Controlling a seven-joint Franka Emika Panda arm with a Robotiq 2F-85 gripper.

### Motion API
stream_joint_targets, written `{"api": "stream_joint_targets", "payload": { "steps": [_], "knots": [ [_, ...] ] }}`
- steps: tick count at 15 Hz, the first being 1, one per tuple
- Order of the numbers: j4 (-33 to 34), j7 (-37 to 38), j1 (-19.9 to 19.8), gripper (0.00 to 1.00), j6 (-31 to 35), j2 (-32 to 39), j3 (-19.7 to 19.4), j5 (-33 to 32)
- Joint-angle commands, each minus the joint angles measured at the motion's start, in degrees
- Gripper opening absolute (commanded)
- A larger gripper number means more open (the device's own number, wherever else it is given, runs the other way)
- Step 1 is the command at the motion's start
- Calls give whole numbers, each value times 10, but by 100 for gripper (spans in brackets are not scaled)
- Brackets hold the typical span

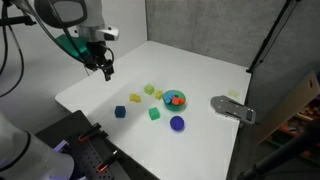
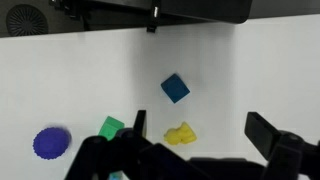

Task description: Remove the orange toy from the green bowl and put it on the table

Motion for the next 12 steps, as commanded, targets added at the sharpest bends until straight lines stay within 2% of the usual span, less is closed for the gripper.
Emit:
{"api": "stream_joint_targets", "payload": {
  "steps": [1, 5, 12],
  "knots": [
    [1, -1, -2, 100, -1, 0, 2, 1],
    [1, -1, -2, 100, -1, 0, 2, 1],
    [66, 24, -34, 100, 16, 68, 5, -25]
  ]
}}
